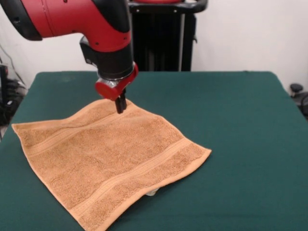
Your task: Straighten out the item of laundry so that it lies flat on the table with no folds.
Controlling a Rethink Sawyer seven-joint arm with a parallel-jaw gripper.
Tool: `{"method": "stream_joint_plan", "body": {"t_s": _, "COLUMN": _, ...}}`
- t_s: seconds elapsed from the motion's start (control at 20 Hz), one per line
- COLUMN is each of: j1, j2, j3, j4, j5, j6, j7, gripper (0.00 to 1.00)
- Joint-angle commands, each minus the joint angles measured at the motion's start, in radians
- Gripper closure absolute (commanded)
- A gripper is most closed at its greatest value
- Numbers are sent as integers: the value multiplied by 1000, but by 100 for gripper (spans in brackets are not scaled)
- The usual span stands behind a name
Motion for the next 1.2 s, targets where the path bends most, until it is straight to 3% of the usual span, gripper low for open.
{"method": "stream_joint_plan", "body": {"t_s": 0.05, "j1": 64, "j2": 18, "j3": -41, "j4": -75, "j5": -91, "j6": 63, "j7": -207, "gripper": 100}}
{"method": "stream_joint_plan", "body": {"t_s": 0.65, "j1": 111, "j2": 13, "j3": -116, "j4": -102, "j5": -181, "j6": 164, "j7": -255, "gripper": 100}}
{"method": "stream_joint_plan", "body": {"t_s": 1.2, "j1": 155, "j2": 4, "j3": -178, "j4": -92, "j5": -182, "j6": 225, "j7": -201, "gripper": 100}}
